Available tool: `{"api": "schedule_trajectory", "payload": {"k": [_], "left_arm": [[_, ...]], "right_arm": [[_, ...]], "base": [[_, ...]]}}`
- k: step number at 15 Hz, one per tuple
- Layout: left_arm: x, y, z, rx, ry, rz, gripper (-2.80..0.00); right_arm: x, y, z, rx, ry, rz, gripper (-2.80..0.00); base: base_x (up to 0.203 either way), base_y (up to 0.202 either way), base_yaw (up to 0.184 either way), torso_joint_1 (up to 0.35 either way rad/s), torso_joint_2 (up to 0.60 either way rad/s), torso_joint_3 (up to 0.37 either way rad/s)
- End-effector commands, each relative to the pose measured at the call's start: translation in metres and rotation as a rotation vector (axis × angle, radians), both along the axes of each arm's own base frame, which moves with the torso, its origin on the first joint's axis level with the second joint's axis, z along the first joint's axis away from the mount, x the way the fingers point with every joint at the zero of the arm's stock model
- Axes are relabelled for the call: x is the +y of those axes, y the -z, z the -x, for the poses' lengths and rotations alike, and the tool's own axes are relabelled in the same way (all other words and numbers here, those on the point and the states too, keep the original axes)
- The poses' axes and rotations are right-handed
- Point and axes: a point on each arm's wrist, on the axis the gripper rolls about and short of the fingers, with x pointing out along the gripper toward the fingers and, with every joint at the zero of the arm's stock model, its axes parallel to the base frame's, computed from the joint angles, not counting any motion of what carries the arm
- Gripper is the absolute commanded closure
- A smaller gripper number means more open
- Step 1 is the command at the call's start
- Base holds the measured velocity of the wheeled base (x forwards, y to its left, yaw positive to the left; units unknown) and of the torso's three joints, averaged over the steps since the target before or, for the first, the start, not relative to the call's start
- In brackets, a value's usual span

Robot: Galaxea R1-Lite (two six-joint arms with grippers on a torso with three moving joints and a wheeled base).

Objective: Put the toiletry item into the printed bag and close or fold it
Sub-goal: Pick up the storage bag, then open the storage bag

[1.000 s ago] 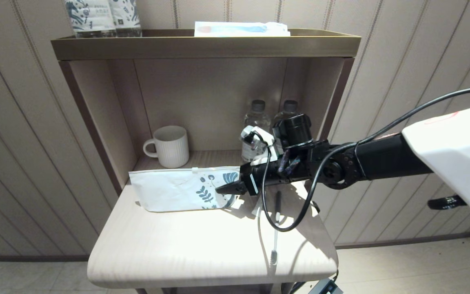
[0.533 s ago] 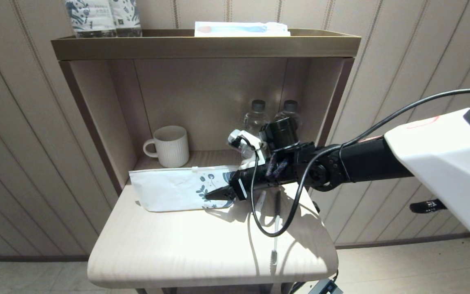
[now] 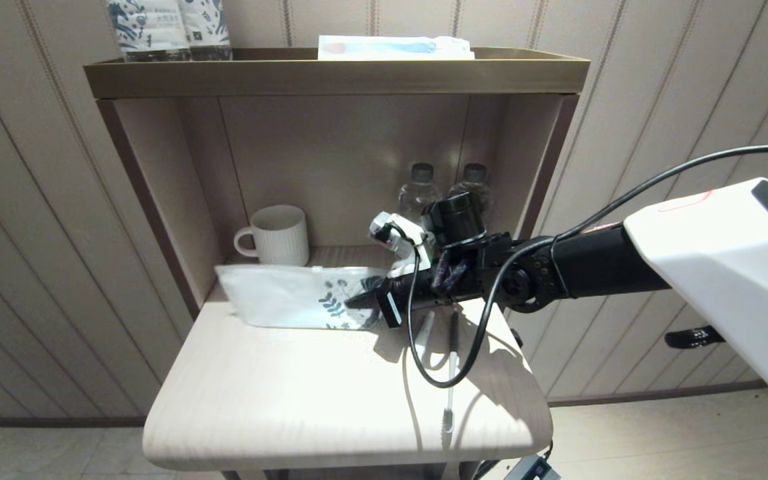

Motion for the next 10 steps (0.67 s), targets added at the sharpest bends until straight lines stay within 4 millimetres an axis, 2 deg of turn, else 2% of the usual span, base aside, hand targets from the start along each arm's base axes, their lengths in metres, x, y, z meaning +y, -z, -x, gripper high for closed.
{"api": "schedule_trajectory", "payload": {"k": [1, 4, 5, 6, 7, 10], "left_arm": [[0.000, 0.000, 0.000, 0.000, 0.000, 0.000, 0.00], [0.000, 0.000, 0.000, -0.005, -0.005, 0.000, 0.00], [0.000, -0.003, 0.001, -0.013, -0.006, -0.001, 0.00], [0.000, -0.014, 0.004, -0.049, -0.004, 0.001, 0.00], [0.000, -0.032, 0.009, -0.093, 0.002, 0.003, 0.00], [-0.001, -0.107, 0.025, -0.150, 0.061, 0.002, 0.00]], "right_arm": [[-0.002, -0.004, 0.004, -0.001, -0.003, -0.004, 0.00], [-0.017, -0.038, 0.027, -0.041, 0.004, -0.033, 0.00], [-0.026, -0.055, 0.040, -0.060, 0.010, -0.046, 0.00], [-0.036, -0.071, 0.056, -0.080, 0.018, -0.056, 0.00], [-0.046, -0.087, 0.073, -0.102, 0.026, -0.068, 0.00], [-0.085, -0.139, 0.133, -0.157, 0.044, -0.098, 0.00]], "base": [[0.000, 0.000, 0.000, 0.000, 0.00, 0.000], [0.000, 0.000, 0.000, 0.000, 0.00, 0.000], [0.000, 0.000, 0.000, 0.000, 0.00, 0.000], [0.000, 0.000, 0.000, 0.000, 0.00, 0.000], [0.000, 0.000, 0.000, 0.000, 0.00, 0.000], [0.000, 0.000, 0.000, 0.000, 0.00, 0.000]]}}
